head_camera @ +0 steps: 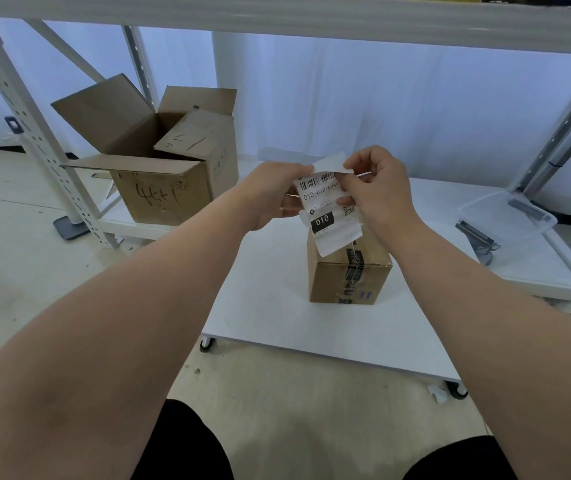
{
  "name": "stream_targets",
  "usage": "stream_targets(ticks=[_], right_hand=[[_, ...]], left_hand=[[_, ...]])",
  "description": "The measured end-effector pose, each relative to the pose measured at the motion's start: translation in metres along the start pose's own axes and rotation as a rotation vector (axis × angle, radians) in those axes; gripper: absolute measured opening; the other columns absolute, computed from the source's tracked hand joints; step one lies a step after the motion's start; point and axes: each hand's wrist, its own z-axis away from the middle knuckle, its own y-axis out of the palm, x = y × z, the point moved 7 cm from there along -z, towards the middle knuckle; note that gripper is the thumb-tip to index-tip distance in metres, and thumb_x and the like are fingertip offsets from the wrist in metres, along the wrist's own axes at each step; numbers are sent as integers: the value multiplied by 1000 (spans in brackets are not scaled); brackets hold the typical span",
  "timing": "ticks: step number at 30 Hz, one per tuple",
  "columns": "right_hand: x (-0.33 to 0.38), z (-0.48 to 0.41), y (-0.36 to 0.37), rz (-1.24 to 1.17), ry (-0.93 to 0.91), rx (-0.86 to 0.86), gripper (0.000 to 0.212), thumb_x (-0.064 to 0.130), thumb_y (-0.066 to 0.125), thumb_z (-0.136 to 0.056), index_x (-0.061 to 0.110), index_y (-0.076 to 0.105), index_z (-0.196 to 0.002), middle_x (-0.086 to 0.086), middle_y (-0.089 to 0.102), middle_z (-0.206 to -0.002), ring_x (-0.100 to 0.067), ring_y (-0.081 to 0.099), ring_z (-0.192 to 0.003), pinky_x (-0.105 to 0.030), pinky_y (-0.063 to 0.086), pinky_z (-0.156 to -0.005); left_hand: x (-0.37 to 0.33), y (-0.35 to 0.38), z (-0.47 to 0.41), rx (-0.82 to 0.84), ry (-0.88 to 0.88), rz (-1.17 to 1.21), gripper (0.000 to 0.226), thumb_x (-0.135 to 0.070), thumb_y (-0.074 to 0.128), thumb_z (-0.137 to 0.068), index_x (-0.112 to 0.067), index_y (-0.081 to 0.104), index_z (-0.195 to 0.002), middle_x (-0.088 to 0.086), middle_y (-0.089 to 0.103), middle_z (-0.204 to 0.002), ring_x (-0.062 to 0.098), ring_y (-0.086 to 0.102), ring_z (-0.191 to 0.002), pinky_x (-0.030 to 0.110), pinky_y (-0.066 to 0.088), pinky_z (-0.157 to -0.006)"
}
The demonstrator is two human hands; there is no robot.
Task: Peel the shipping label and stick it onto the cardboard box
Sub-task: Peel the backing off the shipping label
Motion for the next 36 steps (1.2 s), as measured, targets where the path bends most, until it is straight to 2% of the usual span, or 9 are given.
stream_targets(ticks=[5, 8, 12, 15, 19, 24, 28, 33, 36], right_hand=[[-3, -2, -6, -46, 5, -90, 24, 8, 65, -86, 24, 52, -74, 2, 52, -80, -14, 60, -67, -23, 57, -57], [-3, -2, -6, -23, -18, -81, 24, 8, 64, -86, 25, 52, -74, 1, 53, -81, -18, 62, -70, -22, 58, -58], [1, 0, 2, 99, -93, 40, 30, 6, 61, -87, 28, 50, -71, 5, 55, -77, -18, 61, -68, -33, 59, -65], [5, 4, 8, 266, -183, 110, 28, 6, 59, -85, 29, 49, -72, 5, 58, -80, -24, 62, -76, -36, 54, -68], [5, 5, 11, 308, -215, 121, 19, 4, 58, -85, 21, 53, -80, 11, 53, -86, -19, 61, -84, -29, 52, -69], [4, 2, 7, 119, -114, 53, 17, 5, 62, -85, 19, 55, -90, -2, 48, -102, -17, 62, -78, -21, 57, -60], [-4, 2, 5, -4, 56, 23, 26, 18, 68, -84, 21, 50, -103, -4, 64, -86, -27, 69, -82, -39, 60, -72], [-7, 6, 8, -150, 176, 69, 25, 35, 68, -85, 10, 65, -88, -16, 72, -95, -25, 72, -87, -44, 60, -78], [-6, 6, 10, -57, 150, 83, 13, 25, 72, -81, 13, 69, -80, -14, 72, -89, -29, 71, -88, -47, 59, -80]], left_hand=[[0, 2, 3, 38, -43, -25, 55, -66, 39, -88, -17, 62, -95, 11, 72, -97, 29, 70, -93, 38, 50, -89], [-2, 3, 3, 40, -43, -50, 55, -71, 39, -84, -22, 61, -95, 10, 72, -100, 29, 69, -97, 40, 50, -91], [-1, -3, 3, 4, -39, -46, 27, -46, 50, -89, -20, 58, -86, 8, 65, -87, 29, 65, -87, 47, 46, -101], [-2, -7, 4, 30, 0, -146, 11, -32, 60, -86, -23, 60, -80, 5, 64, -80, 26, 62, -81, 42, 48, -98], [-4, -1, 5, 87, 70, -258, 20, -26, 64, -85, -21, 57, -67, 9, 65, -86, 22, 55, -76, 33, 39, -78], [-13, 8, 5, 78, 185, -167, 17, -13, 62, -87, -16, 55, -73, 5, 70, -83, 14, 69, -68, 29, 50, -79], [-19, 9, 6, 51, 274, -109, 16, -4, 62, -87, -12, 54, -75, 10, 65, -84, 19, 66, -79, 28, 56, -78], [-20, 8, 6, 27, 313, -127, 16, -3, 63, -85, -12, 53, -76, 11, 65, -82, 20, 68, -78, 29, 57, -81], [-21, 10, 7, 27, 324, -146, 17, -5, 64, -85, -12, 51, -76, 8, 64, -79, 12, 68, -69, 22, 57, -73]])
